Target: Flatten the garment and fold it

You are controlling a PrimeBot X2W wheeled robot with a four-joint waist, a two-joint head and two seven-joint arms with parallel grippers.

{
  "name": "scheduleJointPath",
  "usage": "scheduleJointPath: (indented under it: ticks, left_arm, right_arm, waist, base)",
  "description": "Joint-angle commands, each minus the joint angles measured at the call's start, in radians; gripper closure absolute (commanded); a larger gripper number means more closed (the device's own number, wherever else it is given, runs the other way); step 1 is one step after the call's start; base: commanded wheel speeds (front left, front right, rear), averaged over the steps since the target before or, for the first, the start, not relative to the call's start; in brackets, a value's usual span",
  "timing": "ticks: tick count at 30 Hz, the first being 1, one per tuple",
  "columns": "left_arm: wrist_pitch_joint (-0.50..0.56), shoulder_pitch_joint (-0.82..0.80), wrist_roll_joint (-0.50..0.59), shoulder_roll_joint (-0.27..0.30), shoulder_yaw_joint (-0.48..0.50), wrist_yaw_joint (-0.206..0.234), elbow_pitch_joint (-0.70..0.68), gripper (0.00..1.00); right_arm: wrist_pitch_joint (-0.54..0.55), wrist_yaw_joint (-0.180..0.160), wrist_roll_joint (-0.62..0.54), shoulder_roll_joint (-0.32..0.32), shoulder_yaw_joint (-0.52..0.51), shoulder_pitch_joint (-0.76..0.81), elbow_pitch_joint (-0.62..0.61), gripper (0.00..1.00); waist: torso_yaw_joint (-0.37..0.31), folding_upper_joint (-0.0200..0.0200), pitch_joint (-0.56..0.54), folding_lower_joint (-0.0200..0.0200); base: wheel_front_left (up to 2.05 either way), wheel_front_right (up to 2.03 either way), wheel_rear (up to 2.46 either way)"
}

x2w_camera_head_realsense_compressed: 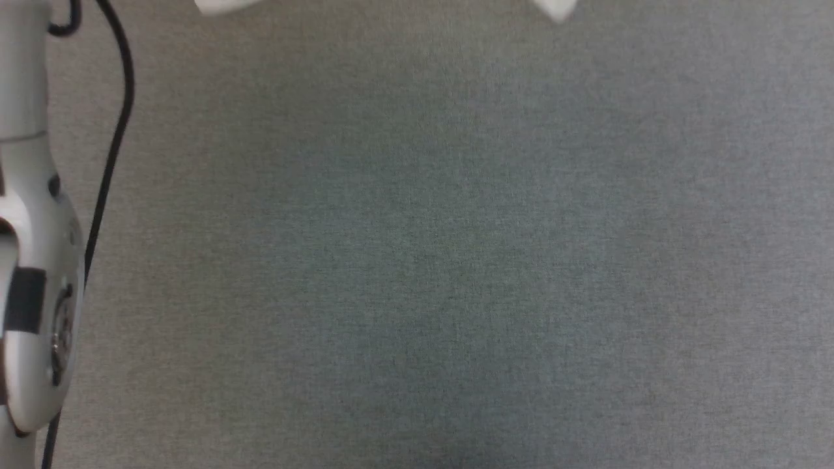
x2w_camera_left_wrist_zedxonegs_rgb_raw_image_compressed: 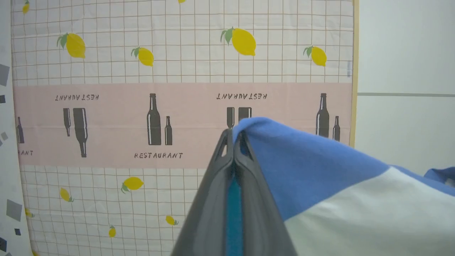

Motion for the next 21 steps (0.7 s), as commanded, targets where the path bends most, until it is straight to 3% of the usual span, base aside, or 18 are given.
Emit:
scheduleJointPath:
  ticks: [1, 6, 12, 21]
  left_arm:
    - [-0.035, -0.019, -0.001, 0.003, 0.011, 0.001, 0.014, 1.00]
    - [-0.142, -0.029, -0.032, -0.012, 0.030, -0.026, 0.078, 1.00]
    - [-0.204, 0.040, -0.087, -0.055, 0.044, -0.080, 0.147, 1.00]
    - [-0.231, 0.322, -0.143, -0.094, 0.052, -0.162, 0.206, 1.00]
  right_arm:
    - [-0.028, -0.002, -0.011, 0.004, 0.000, -0.017, 0.018, 1.00]
    - [-0.100, -0.002, -0.002, -0.006, 0.028, -0.046, 0.075, 1.00]
    - [-0.131, -0.002, 0.079, -0.051, 0.137, 0.006, 0.105, 1.00]
    - [-0.180, -0.002, 0.339, -0.146, 0.317, 0.312, -0.005, 1.00]
  waist:
    - [-0.011, 0.0000, 0.042, 0.0000]
    - [0.001, 0.0000, 0.083, 0.0000]
    - [0.035, 0.0000, 0.095, 0.0000]
    - [0.087, 0.0000, -0.056, 0.0000]
  base:
    - [0.00, 0.00, 0.00]
    - [0.00, 0.00, 0.00]
    - [0.00, 0.00, 0.00]
    - [0.00, 0.00, 0.00]
